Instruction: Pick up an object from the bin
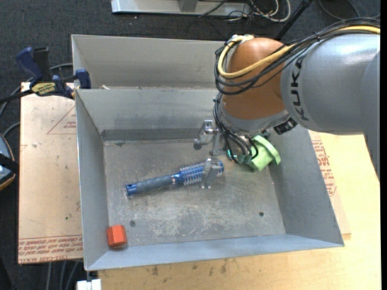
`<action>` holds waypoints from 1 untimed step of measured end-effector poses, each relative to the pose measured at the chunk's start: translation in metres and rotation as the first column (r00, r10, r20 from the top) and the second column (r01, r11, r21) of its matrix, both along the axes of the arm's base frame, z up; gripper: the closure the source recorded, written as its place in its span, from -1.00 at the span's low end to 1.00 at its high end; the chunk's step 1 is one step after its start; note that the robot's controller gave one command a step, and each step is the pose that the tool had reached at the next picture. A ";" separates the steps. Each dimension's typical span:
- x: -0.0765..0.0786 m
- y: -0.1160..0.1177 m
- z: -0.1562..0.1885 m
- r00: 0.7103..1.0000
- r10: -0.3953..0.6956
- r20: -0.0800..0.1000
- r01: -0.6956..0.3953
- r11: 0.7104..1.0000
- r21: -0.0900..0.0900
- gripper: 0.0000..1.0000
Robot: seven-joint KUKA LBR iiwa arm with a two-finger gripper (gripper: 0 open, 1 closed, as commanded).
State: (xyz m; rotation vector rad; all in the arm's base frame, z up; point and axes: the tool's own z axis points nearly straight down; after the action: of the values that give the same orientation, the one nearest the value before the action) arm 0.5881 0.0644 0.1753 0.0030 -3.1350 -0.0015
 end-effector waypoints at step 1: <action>0.000 0.010 -0.102 0.994 0.105 0.014 -0.105 0.994 0.000 -1.00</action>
Offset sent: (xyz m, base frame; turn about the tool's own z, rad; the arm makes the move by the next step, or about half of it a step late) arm -0.0032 0.0099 -0.1053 -0.1071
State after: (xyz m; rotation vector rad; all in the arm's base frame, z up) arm 0.5884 0.0748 0.0735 0.1687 -3.1446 -0.0020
